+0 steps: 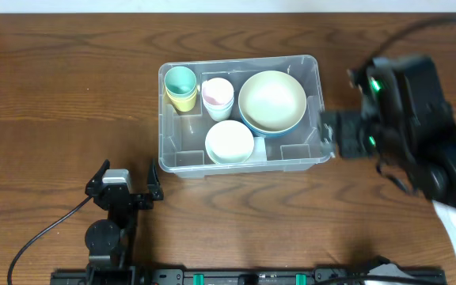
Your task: Pack container
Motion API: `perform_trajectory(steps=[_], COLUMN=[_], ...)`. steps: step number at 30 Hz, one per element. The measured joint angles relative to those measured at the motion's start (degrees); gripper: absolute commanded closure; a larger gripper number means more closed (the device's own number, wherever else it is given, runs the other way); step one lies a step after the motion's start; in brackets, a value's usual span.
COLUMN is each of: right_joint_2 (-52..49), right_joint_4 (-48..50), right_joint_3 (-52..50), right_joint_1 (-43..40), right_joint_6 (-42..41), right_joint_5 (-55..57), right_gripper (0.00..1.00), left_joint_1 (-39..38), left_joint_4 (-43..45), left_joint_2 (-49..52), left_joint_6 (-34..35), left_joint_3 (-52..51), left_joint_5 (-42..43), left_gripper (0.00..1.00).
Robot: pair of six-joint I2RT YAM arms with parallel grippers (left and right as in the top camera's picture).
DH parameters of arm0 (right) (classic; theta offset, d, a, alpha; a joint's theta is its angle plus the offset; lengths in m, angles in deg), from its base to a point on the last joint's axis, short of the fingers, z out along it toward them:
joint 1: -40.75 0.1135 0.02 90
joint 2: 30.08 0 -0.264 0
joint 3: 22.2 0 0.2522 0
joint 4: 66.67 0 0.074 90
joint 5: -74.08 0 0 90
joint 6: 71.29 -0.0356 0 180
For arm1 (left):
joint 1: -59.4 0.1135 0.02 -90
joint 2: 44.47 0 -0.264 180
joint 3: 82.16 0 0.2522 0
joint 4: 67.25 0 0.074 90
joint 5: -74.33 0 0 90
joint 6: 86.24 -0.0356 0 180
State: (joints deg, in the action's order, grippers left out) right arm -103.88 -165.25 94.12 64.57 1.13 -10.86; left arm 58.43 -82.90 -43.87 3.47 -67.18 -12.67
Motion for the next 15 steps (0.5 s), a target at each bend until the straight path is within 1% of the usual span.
perform_trajectory(steps=[3,6,9,11,14,15], right_joint_2=[7.82,16.09,25.05,30.95,38.84,41.03], right_joint_4=[4.31,14.95,31.58,43.28,60.57,64.11], right_joint_3=[-8.39,-18.71,-31.69,-40.87,-53.68,-57.16], right_joint_1=[0.02,-0.17,-2.16,-4.48,-8.41,-9.66], right_joint_6=[0.02,0.37,3.67,7.56,13.81,15.32], right_joint_5=[1.03,2.38,2.67,1.77,-2.34,-3.82], right_gripper=[0.01,0.01,0.01,0.01,0.01,0.01], left_joint_1=[0.00,0.00,0.00,0.00,0.00,0.00], left_joint_4=[-0.02,-0.02,-0.04,-0.04,-0.04,-0.04], left_joint_2=[-0.02,0.00,0.00,0.00,0.00,0.00], left_joint_6=[-0.02,-0.02,-0.02,-0.02,-0.02,-0.04], left_joint_3=[0.00,0.02,0.02,0.04,0.04,0.04], left_joint_5=[-0.02,-0.02,-0.02,-0.02,-0.04,-0.04], left_gripper=[0.02,0.02,0.02,0.02,0.02,0.02])
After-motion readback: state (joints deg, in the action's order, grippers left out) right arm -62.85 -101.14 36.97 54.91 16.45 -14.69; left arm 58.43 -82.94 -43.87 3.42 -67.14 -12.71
